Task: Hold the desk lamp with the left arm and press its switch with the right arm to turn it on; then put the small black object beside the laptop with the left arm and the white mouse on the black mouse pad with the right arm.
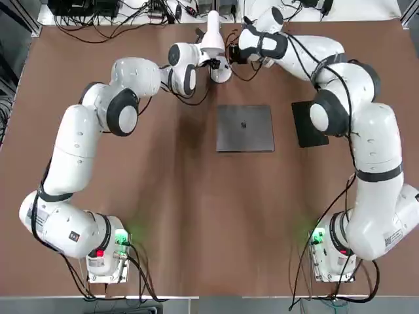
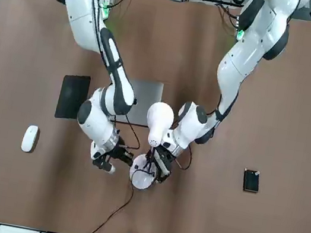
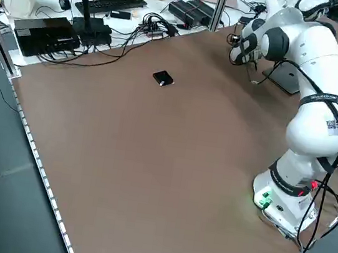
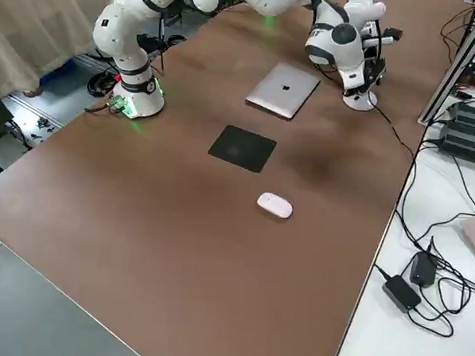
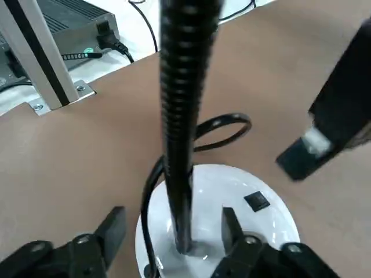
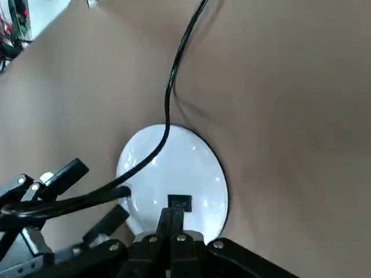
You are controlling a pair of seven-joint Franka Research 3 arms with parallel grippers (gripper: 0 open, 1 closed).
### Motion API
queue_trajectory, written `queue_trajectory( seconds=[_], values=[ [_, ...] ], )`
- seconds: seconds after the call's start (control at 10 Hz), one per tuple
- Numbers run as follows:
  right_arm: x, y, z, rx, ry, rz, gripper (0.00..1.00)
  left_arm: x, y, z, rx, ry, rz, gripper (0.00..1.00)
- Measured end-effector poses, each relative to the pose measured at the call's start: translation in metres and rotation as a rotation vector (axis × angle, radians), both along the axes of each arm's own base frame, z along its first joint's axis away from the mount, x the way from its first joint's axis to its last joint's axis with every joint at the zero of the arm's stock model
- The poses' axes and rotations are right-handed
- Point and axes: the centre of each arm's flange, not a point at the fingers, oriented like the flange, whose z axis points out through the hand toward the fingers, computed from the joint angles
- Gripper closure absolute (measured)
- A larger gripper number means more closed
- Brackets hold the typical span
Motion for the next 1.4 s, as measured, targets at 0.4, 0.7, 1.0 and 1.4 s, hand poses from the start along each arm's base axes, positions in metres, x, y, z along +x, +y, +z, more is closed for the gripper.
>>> queue_trajectory(
  seconds=[0.4, 0.7, 1.0, 1.4],
  values=[
    [-0.004, 0.012, -0.017, -0.006, 0.007, 0.019, 0.97, -0.002, -0.003, 0.002, -0.007, -0.014, 0.0, 0.47],
    [-0.002, 0.019, -0.014, 0.001, -0.007, 0.026, 0.97, -0.013, -0.014, -0.006, -0.019, -0.032, -0.006, 0.59],
    [0.0, 0.02, -0.016, 0.003, -0.011, 0.027, 0.97, -0.011, -0.013, -0.006, -0.019, -0.033, -0.003, 0.67],
    [0.003, 0.018, -0.015, -0.001, -0.017, 0.024, 0.97, -0.009, -0.01, -0.005, -0.019, -0.036, 0.001, 0.79]
  ],
)
